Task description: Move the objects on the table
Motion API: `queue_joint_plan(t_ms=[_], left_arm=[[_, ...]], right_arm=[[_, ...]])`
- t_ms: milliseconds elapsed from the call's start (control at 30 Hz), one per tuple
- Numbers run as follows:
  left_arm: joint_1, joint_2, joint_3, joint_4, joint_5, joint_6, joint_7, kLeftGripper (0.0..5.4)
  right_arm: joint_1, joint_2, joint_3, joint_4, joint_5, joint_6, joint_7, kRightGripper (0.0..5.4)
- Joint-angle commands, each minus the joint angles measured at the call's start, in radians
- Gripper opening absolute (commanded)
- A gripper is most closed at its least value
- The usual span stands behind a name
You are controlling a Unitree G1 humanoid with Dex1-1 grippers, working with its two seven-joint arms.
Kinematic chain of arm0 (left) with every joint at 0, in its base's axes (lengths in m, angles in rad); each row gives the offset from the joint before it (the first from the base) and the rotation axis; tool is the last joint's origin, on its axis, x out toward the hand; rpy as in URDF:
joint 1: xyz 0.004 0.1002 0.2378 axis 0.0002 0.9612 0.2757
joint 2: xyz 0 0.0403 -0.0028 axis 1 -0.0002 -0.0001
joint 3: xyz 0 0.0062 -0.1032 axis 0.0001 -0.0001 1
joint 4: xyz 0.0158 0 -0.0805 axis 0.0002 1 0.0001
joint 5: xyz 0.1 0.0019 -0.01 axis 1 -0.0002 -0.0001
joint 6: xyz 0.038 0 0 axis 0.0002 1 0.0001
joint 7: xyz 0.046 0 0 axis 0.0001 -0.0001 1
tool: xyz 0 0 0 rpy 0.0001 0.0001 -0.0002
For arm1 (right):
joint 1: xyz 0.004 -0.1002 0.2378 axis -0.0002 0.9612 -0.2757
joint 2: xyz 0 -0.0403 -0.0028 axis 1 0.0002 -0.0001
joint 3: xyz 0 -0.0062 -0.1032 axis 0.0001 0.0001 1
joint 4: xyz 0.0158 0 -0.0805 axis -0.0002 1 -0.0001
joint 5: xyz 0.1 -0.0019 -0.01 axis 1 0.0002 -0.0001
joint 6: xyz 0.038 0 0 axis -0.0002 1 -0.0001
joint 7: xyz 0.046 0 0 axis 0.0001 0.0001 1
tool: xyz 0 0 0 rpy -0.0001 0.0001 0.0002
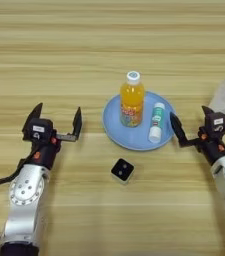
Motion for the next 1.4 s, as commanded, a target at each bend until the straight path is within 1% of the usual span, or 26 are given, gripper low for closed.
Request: queue_joint_plan(t_ms=[33,133,233,333,433,533,600,733,833,933,1000,1067,1400], left_arm=[[0.055,0.025,-0.019,-0.1,-0.041,0.064,-0.057,5.4],[0.091,0.043,-0.03,-0.151,-0.076,0.094,-0.11,5.4],[0.116,0.061,-0.038,-0.187,-0.133,0.137,-0.172,5.4],[0.133,0.069,-0.052,-0.222,-0.194,0.186,-0.222,5.4],[0.16,0.083,-0.09,-0.261,-0.209,0.225,-0.269,5.4],[0.176,0.099,-0.137,-0.276,-0.169,0.239,-0.286,5.4],[0.181,0.101,-0.17,-0.275,-0.145,0.249,-0.293,5.4],[0.172,0.093,-0.21,-0.244,-0.127,0.257,-0.302,5.4],[0.164,0.087,-0.246,-0.213,-0.093,0.253,-0.301,5.4],[0.159,0.084,-0.287,-0.194,-0.043,0.244,-0.293,5.4],[0.151,0.09,-0.309,-0.166,0.014,0.232,-0.275,5.4],[0.148,0.089,-0.314,-0.149,0.036,0.225,-0.267,5.4],[0.152,0.086,-0.313,-0.128,0.068,0.208,-0.248,5.4]], right_arm=[[-0.018,0.005,-0.002,0.003,-0.005,-0.009,-0.01,5.37],[-0.022,0.007,-0.01,0.005,-0.003,-0.014,-0.017,5.37],[-0.027,0.006,-0.016,0.011,0.0,-0.016,-0.023,5.37],[-0.03,0.005,-0.02,0.013,0.002,-0.015,-0.027,5.37],[-0.032,0.005,-0.026,0.013,0.007,-0.011,-0.028,5.37],[-0.033,0.005,-0.032,0.014,0.009,-0.01,-0.029,5.37],[-0.034,0.004,-0.036,0.016,0.01,-0.01,-0.031,5.37],[-0.036,0.004,-0.042,0.011,0.015,-0.005,-0.033,5.37],[-0.037,0.006,-0.045,0.007,0.015,-0.004,-0.034,5.37],[-0.038,0.007,-0.048,0.006,0.016,-0.002,-0.035,5.37],[-0.038,0.008,-0.048,0.006,0.017,-0.002,-0.036,5.37],[-0.038,0.008,-0.048,0.006,0.018,-0.002,-0.037,5.37],[-0.039,0.006,-0.049,0.011,0.025,-0.001,-0.035,5.37]])
